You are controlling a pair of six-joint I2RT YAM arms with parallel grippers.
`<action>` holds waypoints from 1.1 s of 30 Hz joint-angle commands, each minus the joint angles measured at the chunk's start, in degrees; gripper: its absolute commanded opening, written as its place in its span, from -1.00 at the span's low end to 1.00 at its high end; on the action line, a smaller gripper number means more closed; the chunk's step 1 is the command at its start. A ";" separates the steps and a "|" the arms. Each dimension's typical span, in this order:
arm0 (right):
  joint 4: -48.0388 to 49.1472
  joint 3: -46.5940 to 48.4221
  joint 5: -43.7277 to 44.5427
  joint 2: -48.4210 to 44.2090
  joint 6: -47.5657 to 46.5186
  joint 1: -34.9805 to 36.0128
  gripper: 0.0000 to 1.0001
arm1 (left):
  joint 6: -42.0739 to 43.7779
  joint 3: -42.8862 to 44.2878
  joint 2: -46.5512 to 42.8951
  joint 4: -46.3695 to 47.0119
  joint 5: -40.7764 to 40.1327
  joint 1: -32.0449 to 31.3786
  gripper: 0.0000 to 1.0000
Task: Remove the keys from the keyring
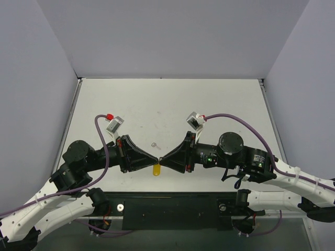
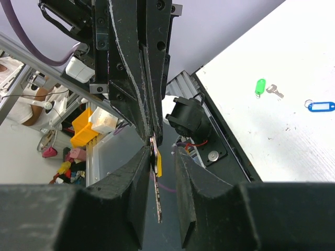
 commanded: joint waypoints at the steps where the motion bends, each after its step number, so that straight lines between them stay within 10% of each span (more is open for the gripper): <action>1: 4.13 -0.42 1.84 0.21 0.20 -0.03 -0.56 | -0.57 0.11 -0.69 4.42 1.67 -0.22 -1.00; 30: 5.18 -1.82 0.17 0.12 0.47 0.06 -1.00 | 0.74 1.86 0.37 1.63 0.80 -0.22 -0.99; 33: 5.18 -3.49 0.43 -0.76 0.82 0.06 -1.00 | 2.67 3.63 0.72 -2.51 -0.08 -0.22 -0.38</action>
